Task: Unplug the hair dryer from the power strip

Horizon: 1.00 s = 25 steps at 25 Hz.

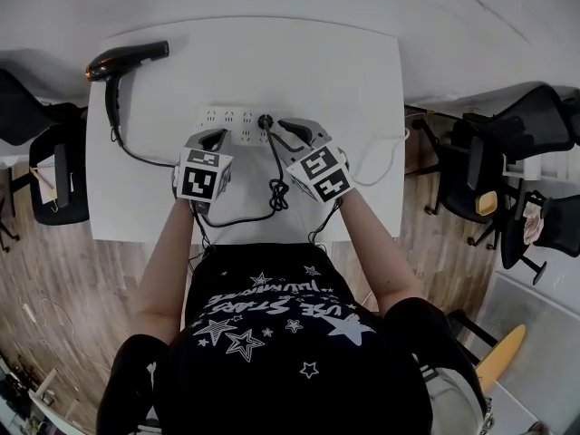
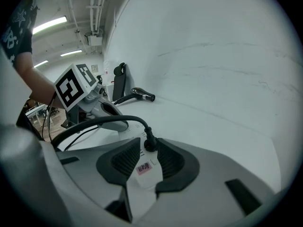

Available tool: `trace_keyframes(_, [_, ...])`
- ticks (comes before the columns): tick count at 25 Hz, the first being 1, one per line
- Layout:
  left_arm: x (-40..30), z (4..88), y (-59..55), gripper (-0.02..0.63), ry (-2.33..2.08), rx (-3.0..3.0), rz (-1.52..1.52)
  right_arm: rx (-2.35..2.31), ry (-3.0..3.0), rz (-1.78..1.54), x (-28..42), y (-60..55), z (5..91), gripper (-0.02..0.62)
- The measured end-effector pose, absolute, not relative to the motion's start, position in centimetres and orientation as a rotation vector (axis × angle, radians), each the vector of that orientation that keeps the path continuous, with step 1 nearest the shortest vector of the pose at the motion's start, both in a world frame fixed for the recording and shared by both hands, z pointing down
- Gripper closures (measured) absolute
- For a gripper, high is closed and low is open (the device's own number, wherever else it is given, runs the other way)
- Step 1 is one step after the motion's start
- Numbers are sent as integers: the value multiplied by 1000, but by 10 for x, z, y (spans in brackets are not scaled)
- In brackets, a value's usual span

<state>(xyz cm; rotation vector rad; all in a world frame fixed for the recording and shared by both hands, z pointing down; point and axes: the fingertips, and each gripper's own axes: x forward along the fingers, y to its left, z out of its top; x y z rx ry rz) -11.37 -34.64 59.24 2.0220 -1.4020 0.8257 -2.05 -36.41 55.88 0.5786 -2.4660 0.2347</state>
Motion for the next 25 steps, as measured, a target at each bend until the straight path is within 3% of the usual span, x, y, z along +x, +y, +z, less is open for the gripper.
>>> trace_keyframes(16, [-116, 595, -348, 598, -1355, 1961, 809, 489, -2436, 22, -47, -374, 568, 459])
trace_keyframes(21, [-114, 595, -348, 599, -1330, 1968, 849, 492, -2448, -5, -52, -379, 567, 518])
trace_keyframes(25, [-115, 595, -348, 598, -1324, 1967, 861, 492, -2459, 27, -52, -381, 571, 522])
